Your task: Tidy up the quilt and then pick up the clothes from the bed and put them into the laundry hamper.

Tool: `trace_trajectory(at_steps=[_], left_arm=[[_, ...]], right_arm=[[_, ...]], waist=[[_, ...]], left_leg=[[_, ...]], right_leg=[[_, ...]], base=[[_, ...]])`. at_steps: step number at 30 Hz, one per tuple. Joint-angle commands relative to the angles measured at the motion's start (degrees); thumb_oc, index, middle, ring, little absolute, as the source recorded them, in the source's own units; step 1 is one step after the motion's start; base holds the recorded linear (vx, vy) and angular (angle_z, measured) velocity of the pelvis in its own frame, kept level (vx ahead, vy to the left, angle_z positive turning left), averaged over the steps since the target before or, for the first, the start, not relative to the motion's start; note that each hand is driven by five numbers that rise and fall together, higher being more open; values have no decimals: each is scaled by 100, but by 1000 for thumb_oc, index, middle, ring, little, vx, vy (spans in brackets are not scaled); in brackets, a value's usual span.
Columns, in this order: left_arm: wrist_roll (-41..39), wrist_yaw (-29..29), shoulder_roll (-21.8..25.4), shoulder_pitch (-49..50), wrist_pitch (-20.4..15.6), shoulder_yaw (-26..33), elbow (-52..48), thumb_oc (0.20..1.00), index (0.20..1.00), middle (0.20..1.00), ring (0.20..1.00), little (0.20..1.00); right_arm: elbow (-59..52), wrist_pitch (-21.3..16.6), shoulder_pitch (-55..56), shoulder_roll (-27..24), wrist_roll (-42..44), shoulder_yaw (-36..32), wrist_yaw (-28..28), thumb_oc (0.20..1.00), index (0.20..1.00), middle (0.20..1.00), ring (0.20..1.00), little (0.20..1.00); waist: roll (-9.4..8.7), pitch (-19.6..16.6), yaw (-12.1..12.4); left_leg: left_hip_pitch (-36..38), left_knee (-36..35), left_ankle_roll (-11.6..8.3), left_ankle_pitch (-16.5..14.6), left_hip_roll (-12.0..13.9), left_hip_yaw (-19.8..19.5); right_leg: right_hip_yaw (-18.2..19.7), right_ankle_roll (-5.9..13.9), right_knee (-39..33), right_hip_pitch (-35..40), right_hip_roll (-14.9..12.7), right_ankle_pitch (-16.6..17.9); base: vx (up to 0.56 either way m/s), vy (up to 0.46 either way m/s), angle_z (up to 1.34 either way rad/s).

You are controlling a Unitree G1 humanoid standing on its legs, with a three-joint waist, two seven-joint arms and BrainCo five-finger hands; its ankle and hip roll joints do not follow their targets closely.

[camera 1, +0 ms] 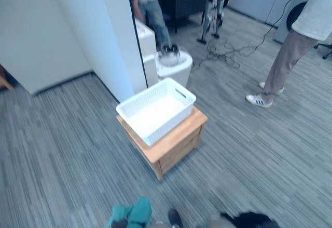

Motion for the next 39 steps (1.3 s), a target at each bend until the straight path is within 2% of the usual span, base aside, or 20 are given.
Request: trace_trajectory(at_steps=[1, 2, 3, 4, 5, 6, 7, 8, 9, 14, 15, 17, 18, 19, 20, 21, 24, 27, 33, 39], left_arm=[[234, 90, 338, -400, -140, 86, -54, 200, 200, 200, 200, 200], [248, 114, 414, -472, -156, 34, -49, 200, 200, 200, 200, 200], [248, 114, 414, -472, -156, 34, -49, 200, 200, 200, 200, 200], [276, 133, 445, -491, -200, -3, -45, 200, 200, 200, 200, 200], [324, 132, 432, -531, -211, -28, -51, 200, 200, 200, 200, 200], [396, 133, 430, -541, -225, -45, -23, 200, 200, 200, 200, 200], [397, 133, 431, -541, -226, -44, -22, 200, 200, 200, 200, 200], [528, 102, 408, -559, -220, -51, 6, 200, 200, 200, 200, 200], [564, 98, 408, -553, -220, -48, 37, 200, 200, 200, 200, 200], [693, 119, 403, -382, -260, 27, 106, 200, 200, 200, 200, 200], [674, 131, 341, -174, -260, 160, 101, 200, 200, 200, 200, 200], [634, 174, 284, -76, -273, 205, 71, 200, 200, 200, 200, 200], [624, 179, 172, -75, -265, 154, 15, 200, 200, 200, 200, 200], [634, 205, 133, -103, -266, 88, -23, 200, 200, 200, 200, 200], [634, 206, 128, -104, -264, 83, -24, 200, 200, 200, 200, 200], [655, 197, 94, -178, -287, 14, -177, 200, 200, 200, 200, 200], [641, 211, 56, -229, -333, -55, -336, 200, 200, 200, 200, 200], [667, 132, -57, -245, -446, -227, -558, 200, 200, 200, 200, 200], [479, 167, -66, -179, -503, -267, -629, 200, 200, 200, 200, 200], [399, 197, -117, 34, -460, -261, -441, 200, 200, 200, 200, 200]], right_arm=[[-319, -153, -416, -153, -5, -52, -143, 200, 200, 200, 200, 200], [-537, -175, -470, -225, 19, -41, -173, 200, 200, 200, 200, 200], [-538, -174, -470, -225, 19, -40, -173, 200, 200, 200, 200, 200], [-669, -211, -485, -274, 28, -20, -195, 200, 200, 200, 200, 200], [-845, -212, -511, -370, 38, -65, -237, 200, 200, 200, 200, 200], [-928, -207, -497, -415, 17, -98, -263, 200, 200, 200, 200, 200], [-929, -206, -498, -414, 17, -98, -263, 200, 200, 200, 200, 200], [-1107, -227, -475, -494, -26, -169, -315, 200, 200, 200, 200, 200], [-1199, -238, -479, -530, -48, -176, -339, 200, 200, 200, 200, 200], [-2133, -327, -483, -833, -315, -254, -459, 200, 200, 200, 200, 200], [-2955, -387, -453, -1131, -598, -325, -472, 200, 200, 200, 200, 200], [-3310, -411, -416, -1300, -743, -378, -480, 200, 200, 200, 200, 200], [-3835, -439, -387, -1602, -976, -476, -476, 200, 200, 200, 200, 200], [-4076, -451, -377, -1756, -1094, -540, -506, 200, 200, 200, 200, 200], [-4087, -446, -367, -1762, -1097, -550, -502, 200, 200, 200, 200, 200], [-4574, -475, -476, -2049, -1279, -642, -513, 200, 200, 200, 200, 200], [-5133, -536, -602, -2431, -1412, -748, -467, 200, 200, 200, 200, 200], [-5897, -590, -791, -2982, -1574, -949, -435, 200, 200, 200, 200, 200], [-6668, -835, -1750, -3594, -1405, -785, -423, 200, 200, 200, 200, 200], [-6808, -938, -2747, -3693, -1239, -179, -330, 200, 200, 200, 200, 200]], waist=[[-135, 425, 60], [-154, 465, -9], [-154, 472, -16], [-158, 474, -79], [-173, 451, -228], [-176, 432, -351], [-175, 419, -350], [-131, 409, -486], [-107, 418, -525], [-103, 392, -630], [-3, 331, -662], [86, 311, -675], [152, 301, -714], [160, 306, -750], [165, 308, -765], [217, 279, -779], [285, 279, -755], [407, 192, -898], [338, 100, -793], [271, 43, -601]], left_leg=[[170, -327, -1408, 100, 992, -329], [252, -343, -1479, 47, 1009, -469], [258, -343, -1479, 47, 1009, -476], [275, -357, -1543, 7, 994, -582], [314, -364, -1612, -108, 932, -807], [312, -364, -1641, -166, 892, -942], [294, -364, -1643, -156, 895, -939], [318, -364, -1726, -241, 894, -1211], [377, -364, -1753, -284, 914, -1305], [653, -364, -1850, -363, 961, -1474], [720, -364, -1908, -328, 1105, -1551], [707, -302, -1932, -317, 1145, -1580], [513, 79, -1978, -284, 1225, -1446], [389, 257, -1997, -215, 1289, -1212], [372, 281, -1999, -223, 1291, -1234], [171, 241, -1974, -58, 1297, -740], [51, -17, -1983, 101, 1209, -764], [202, -363, -1998, 165, 1254, -691], [416, -364, -2049, 129, 1352, -613], [476, -364, -2073, 133, 1381, -610]], right_leg=[[677, 324, -1495, 119, -299, 1534], [799, 249, -2219, 21, -334, 1355], [791, 249, -2224, 34, -335, 1354], [983, 218, -2991, 11, -304, 1226], [1419, 259, -4261, 89, -241, 1299], [1816, 319, -4674, 32, -150, 1433], [1819, 317, -4690, 20, -148, 1452], [2353, 457, -5091, -264, -52, 1663], [2397, 471, -5172, -356, -29, 1708], [2321, 390, -5152, -227, -68, 1721], [2379, 319, -5066, -98, 47, 1695], [2332, 255, -5045, -2, 77, 1633], [2197, 125, -5063, 193, 23, 1524], [2026, 76, -5111, 317, -76, 1479], [2006, 75, -5122, 328, -81, 1481], [1688, 15, -5239, 577, -165, 1394], [1598, -21, -5182, 644, -110, 1309], [1503, 1, -5077, 585, -27, 1251], [1364, 14, -4993, 679, -60, 1194], [1359, 6, -5064, 769, -58, 1211]], base=[[409, -98, 82], [210, -68, 39], [338, -133, 57], [331, -148, 68], [437, -205, 84], [305, -143, 92], [314, -212, 108], [315, -229, 115], [322, -225, 116], [226, -252, 73], [280, -411, 23], [184, -250, 13], [83, -177, 38], [81, -177, 62], [37, -120, 94], [51, -87, 104], [47, -46, 89], [67, 46, 15], [55, 11, 8], [50, -11, 0]])
